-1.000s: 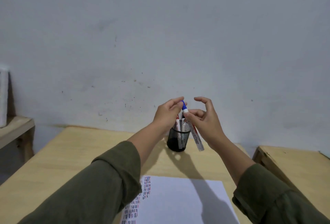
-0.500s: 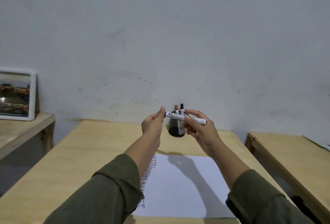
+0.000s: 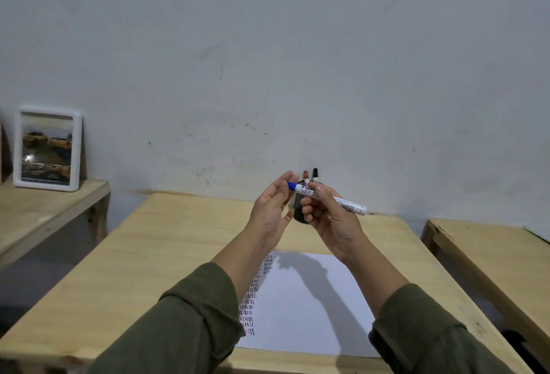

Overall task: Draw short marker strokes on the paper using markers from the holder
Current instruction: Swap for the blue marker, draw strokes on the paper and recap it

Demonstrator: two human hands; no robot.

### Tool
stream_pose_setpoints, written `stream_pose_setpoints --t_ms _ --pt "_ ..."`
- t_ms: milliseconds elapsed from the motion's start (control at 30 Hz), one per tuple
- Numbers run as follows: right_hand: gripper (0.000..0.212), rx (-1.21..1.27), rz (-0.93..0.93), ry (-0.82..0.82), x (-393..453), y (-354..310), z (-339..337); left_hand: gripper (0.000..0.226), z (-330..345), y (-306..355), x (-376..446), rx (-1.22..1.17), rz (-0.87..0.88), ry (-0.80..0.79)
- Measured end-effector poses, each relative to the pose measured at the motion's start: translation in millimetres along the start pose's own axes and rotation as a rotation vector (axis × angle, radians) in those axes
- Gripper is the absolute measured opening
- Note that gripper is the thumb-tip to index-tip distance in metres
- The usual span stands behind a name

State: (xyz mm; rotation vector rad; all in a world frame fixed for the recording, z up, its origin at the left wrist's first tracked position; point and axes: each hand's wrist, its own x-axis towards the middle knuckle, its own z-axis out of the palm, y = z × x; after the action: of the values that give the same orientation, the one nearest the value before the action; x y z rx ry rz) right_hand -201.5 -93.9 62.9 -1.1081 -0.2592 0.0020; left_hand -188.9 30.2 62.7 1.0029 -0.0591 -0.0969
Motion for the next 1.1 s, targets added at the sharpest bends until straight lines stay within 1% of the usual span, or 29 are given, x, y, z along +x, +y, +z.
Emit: stream_pose_setpoints --t_ms 167,333,533,600,633,667,700,733,767,933,1000,1067,1100 --pt "0.018 -0.036 -0.003 -0.016 1 9 0 0.017 -5 -3 5 0.117 0.045 0.136" --pt "0.017 -0.086 -0.037 -0.038 4 15 1 0.018 -10 -4 9 0.105 0.009 0.170" --pt "0.019 -0.114 -0.058 -0.038 2 25 2 0.016 -15 -5 9 0.128 0.008 0.182" --pt "0.018 -0.149 -0.068 -0.042 2 29 1 0.014 -20 -4 9 0.140 0.004 0.213" --pt "0.018 -0.176 -0.078 -0.046 1 29 0 0.018 -25 -1 10 0.146 -0.003 0.251" --pt "0.017 -0.200 -0.086 -0.050 0 29 -1 0.028 -33 3 12 0.160 -0.012 0.300" --pt "0.016 -0.219 -0.089 -0.051 -1 29 -4 0.038 -44 7 14 0.195 -0.021 0.354" --pt "0.016 -0.232 -0.086 -0.047 -2 29 -8 0.043 -57 10 15 0.250 -0.026 0.400" --pt "0.015 -0.238 -0.073 -0.038 -3 28 -12 0.043 -70 11 14 0.319 -0.024 0.430" --pt "0.019 -0.252 0.062 -0.011 -8 43 -25 0.016 -105 -1 -7 0.714 0.052 0.488" --pt "0.019 -0.299 0.096 -0.016 -13 53 -25 0.004 -113 -14 -15 0.804 0.058 0.494" --pt "0.016 -0.348 0.108 -0.032 -20 64 -25 0.007 -124 -29 -17 0.875 0.052 0.507" --pt "0.014 -0.363 0.115 -0.036 -23 69 -24 0.010 -128 -35 -18 0.972 0.050 0.508"
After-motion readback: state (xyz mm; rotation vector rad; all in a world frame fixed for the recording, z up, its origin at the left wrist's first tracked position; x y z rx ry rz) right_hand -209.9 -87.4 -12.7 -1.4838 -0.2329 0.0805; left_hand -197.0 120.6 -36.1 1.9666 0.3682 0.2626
